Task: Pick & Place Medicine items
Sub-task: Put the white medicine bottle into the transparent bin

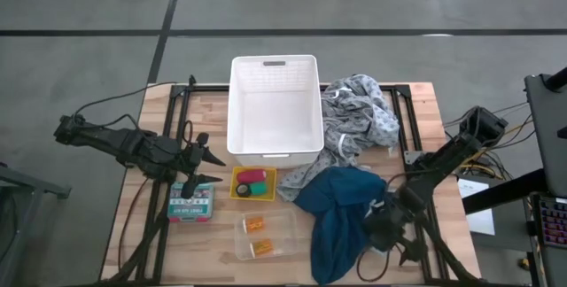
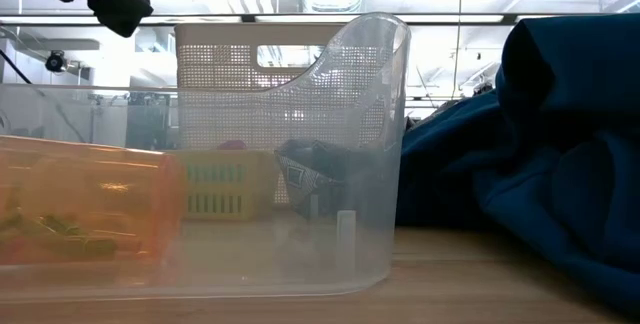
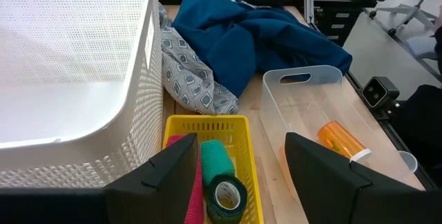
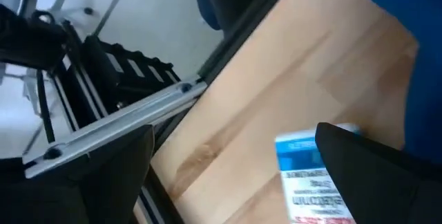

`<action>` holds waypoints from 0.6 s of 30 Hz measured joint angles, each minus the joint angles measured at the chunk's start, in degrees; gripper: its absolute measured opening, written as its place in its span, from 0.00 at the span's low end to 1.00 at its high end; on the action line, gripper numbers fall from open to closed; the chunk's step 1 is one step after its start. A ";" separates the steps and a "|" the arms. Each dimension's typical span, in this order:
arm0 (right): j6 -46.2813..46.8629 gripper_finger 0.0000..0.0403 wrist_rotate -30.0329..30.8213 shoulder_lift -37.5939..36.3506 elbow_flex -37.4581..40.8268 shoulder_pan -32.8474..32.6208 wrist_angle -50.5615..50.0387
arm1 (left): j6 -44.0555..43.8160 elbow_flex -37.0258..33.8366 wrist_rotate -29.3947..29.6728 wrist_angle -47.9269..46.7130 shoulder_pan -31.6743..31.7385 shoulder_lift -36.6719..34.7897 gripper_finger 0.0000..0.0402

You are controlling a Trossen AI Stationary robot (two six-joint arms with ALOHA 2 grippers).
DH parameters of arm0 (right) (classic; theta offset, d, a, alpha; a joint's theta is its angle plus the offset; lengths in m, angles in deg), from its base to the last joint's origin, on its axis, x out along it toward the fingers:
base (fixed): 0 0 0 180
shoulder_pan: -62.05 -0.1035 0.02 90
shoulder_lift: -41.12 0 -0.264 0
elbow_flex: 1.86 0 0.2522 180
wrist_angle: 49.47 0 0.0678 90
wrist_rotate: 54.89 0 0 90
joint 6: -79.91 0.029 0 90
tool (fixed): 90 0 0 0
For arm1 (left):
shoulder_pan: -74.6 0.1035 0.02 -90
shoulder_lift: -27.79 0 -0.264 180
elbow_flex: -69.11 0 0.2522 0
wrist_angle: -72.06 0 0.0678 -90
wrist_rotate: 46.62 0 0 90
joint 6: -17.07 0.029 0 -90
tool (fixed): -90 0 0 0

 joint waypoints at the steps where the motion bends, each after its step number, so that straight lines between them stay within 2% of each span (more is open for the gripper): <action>1: -0.31 0.99 -0.03 0.00 -0.24 -0.19 -0.07 | 0.00 0.00 0.00 0.00 0.00 -0.01 0.56; 4: -4.11 0.99 1.40 -0.15 -1.27 -0.65 -1.22 | 0.00 0.00 0.00 0.00 0.01 -0.01 0.56; 10: -7.06 0.99 13.04 -0.20 -0.52 -1.13 -9.56 | 0.00 0.00 0.00 0.00 0.00 0.00 0.56; 18: -10.94 0.99 12.33 -0.20 0.76 -1.32 -7.75 | 0.00 0.00 0.00 0.00 -0.01 0.00 0.56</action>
